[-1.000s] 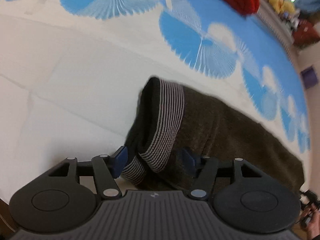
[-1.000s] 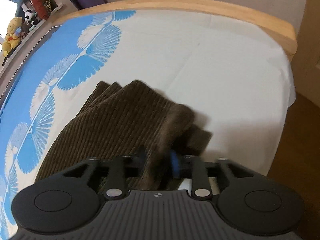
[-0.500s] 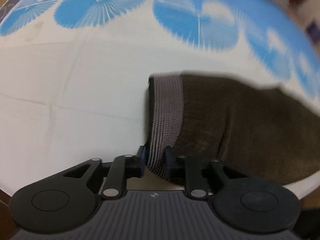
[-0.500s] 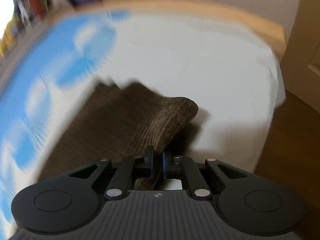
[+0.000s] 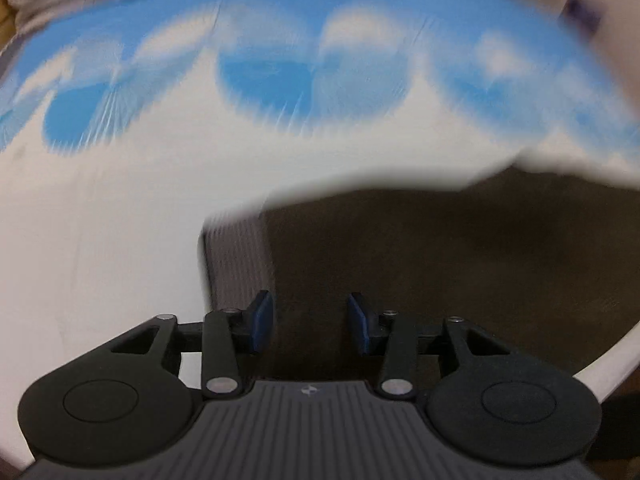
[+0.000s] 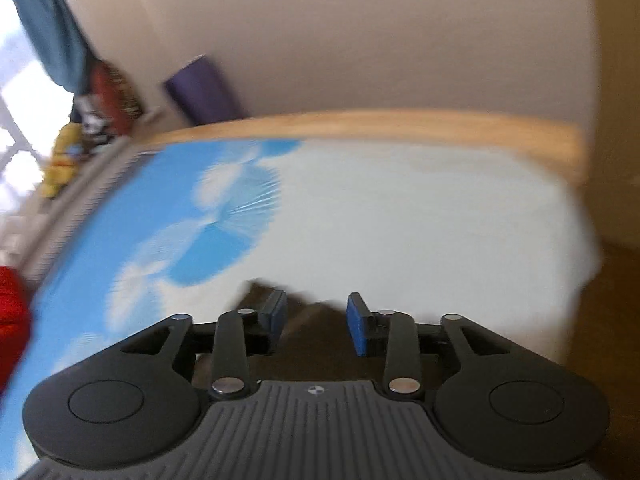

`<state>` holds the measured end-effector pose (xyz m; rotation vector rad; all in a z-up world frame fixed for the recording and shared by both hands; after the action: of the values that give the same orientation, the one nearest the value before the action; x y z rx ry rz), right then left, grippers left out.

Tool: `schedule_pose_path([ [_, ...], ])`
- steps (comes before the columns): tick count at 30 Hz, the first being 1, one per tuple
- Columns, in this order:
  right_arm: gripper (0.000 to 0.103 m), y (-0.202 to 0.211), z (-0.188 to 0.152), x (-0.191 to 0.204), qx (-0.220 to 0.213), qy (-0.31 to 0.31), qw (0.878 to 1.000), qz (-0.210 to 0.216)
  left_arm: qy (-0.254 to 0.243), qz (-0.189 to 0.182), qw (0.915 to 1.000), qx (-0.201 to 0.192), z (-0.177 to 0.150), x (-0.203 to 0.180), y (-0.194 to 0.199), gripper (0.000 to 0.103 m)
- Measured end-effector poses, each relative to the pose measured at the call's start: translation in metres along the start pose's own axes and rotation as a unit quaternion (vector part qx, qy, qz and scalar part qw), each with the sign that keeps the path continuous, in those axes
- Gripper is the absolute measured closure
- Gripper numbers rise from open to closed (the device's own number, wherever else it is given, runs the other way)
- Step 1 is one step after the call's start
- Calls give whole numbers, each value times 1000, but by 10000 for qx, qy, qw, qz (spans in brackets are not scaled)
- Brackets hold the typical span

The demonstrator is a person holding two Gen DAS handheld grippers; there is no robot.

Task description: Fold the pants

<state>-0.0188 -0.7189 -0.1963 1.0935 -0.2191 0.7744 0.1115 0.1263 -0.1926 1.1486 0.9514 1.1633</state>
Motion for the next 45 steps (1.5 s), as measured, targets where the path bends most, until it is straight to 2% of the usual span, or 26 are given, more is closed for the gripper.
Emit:
schedule_pose_path([
  [1, 64, -9, 1, 6, 118, -28, 9998, 181, -124, 104, 9995, 261, -6, 0, -11, 57],
  [2, 63, -18, 3, 11, 174, -24, 9996, 205, -253, 140, 9993, 229, -5, -3, -12, 57],
  [3, 57, -27, 6, 16, 207, -20, 9997, 137, -255, 116, 9995, 165, -3, -4, -8, 54],
  [6, 48, -59, 14, 21, 383, -240, 9990, 19, 32, -228, 9997, 38, 2, 0, 0, 52],
  [9, 48, -97, 15, 22, 623, -358, 9971, -233, 240, -386, 9988, -157, 7, 3, 5, 52],
  [13, 48, -132, 3, 29, 888, -101, 9917, -929, 342, -584, 9964, -518, 12, -2, 24, 52],
  [14, 52, -135, 3, 32, 847, 77, 9897, -1153, 317, -595, 9957, -638, 16, -5, 28, 52],
  [15, 69, -137, 4, 36, 779, 288, 9863, -1423, 287, -610, 9950, -730, 23, -9, 30, 52],
  [17, 93, -135, 5, 39, 729, 598, 9752, -2004, 185, -697, 9925, -988, 31, -15, 37, 52],
  [19, 97, -122, 15, 47, 474, 426, 9803, -1870, 188, -738, 9902, -1168, 41, -19, 39, 52],
  [21, 97, -101, 31, 67, -97, 521, 9857, -1602, 173, -758, 9884, -1301, 48, -20, 40, 52],
  [23, 97, -96, 34, 81, -426, 706, 9888, -1245, 152, -690, 9892, -1284, 53, -18, 33, 52],
  [25, 97, -106, 25, 77, -439, 913, 9844, -1440, 124, -366, 9950, -923, 52, -9, 12, 57],
  [27, 93, -120, 13, 64, -70, 708, 9875, -1408, 117, 86, 9987, -482, 45, 4, -13, 64],
  [28, 93, -123, 9, 58, 96, 676, 9878, -1397, 160, 114, 9988, -441, 44, 8, -16, 65],
  [29, 81, -120, 9, 56, 115, 726, 9862, -1484, 228, 101, 9986, -456, 45, 9, -15, 65],
  [30, 62, -114, 10, 55, 42, 794, 9829, -1658, 326, 100, 9983, -482, 45, 9, -11, 67],
  [31, 56, -104, 12, 56, -93, 792, 9814, -1747, 395, 85, 9977, -548, 46, 8, -5, 68],
  [34, 56, -70, 17, 60, -284, 614, 9855, -1559, 264, -162, 9954, -910, 49, -2, 11, 68],
  [36, 56, -52, 16, 66, -284, 614, 9885, -1352, 200, 196, 9983, -515, 44, 2, -5, 67],
  [38, 56, -35, 10, 71, -145, 670, 9921, -1053, 163, 475, 9986, -178, 36, 7, -16, 65],
  [40, 56, -26, -5, 72, 198, 765, 9941, -739, 267, 505, 9979, -300, 36, 5, -4, 66],
  [41, 56, -22, -14, 72, 424, 847, 9939, -560, 327, 427, 9975, -465, 37, 2, 6, 66],
  [43, 56, -15, -33, 70, 843, 1040, 9904, -345, 274, 3, 9965, -784, 35, -11, 22, 65],
  [44, 56, -14, -43, 67, 1048, 1154, 9872, -324, 167, -208, 9960, -848, 33, -18, 26, 64],
  [45, 56, -12, -52, 61, 1219, 1234, 9841, -382, 53, -255, 9967, -771, 31, -22, 23, 63],
])
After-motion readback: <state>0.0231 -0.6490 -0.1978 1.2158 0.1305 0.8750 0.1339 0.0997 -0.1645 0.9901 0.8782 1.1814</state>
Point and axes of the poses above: each gripper's, at about its wrist camera, not at the fingertips, and y roughly against the way its jaws point, x to its left, z to its top, the point moved 7 cm from there along -y, roughly the way its jaws point, and after that the axes turned 7 degrees about x, right-handed, at the moved point
